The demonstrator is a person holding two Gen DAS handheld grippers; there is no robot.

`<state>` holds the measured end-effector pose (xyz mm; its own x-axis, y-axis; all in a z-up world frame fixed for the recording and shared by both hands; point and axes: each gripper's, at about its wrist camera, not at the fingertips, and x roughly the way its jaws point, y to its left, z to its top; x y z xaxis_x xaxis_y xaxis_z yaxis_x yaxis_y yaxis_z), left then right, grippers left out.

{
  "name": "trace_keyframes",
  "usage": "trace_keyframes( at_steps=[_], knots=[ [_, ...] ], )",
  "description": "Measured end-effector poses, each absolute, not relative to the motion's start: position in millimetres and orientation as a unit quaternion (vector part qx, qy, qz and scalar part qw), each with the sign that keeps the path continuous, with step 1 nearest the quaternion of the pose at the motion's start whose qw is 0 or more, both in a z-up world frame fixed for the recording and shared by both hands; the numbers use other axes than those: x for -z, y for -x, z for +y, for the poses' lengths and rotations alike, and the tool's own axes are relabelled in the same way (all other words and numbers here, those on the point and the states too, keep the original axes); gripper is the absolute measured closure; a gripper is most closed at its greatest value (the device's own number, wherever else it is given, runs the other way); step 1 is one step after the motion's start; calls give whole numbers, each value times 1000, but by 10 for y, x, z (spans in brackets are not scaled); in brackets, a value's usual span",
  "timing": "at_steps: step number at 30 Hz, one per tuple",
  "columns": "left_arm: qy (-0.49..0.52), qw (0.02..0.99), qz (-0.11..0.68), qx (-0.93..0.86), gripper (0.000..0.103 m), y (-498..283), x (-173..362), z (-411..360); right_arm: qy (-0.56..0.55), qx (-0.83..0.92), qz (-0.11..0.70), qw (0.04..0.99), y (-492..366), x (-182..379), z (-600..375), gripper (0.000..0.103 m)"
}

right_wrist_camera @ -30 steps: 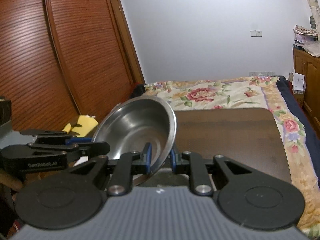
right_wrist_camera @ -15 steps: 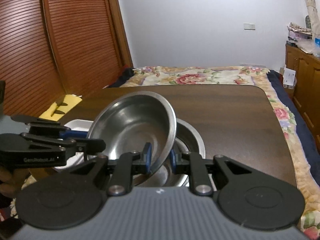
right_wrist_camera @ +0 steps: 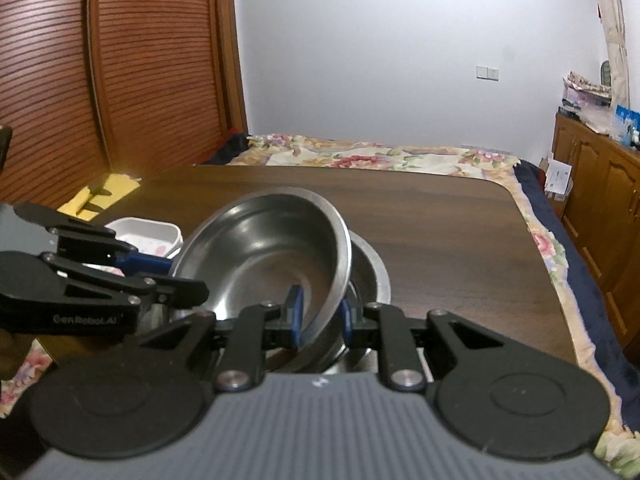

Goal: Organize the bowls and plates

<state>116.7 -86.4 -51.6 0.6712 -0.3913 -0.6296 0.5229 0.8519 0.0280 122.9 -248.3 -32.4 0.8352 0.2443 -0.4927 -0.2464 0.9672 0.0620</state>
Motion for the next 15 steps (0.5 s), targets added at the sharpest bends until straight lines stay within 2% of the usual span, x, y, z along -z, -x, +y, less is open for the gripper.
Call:
trace_keyframes(
  at_steps=[15],
  knots=[
    [-100, 912, 314, 245, 77, -1178, 523, -874, 13, -119, 243, 963, -1225, 350, -2485, 82]
  ],
)
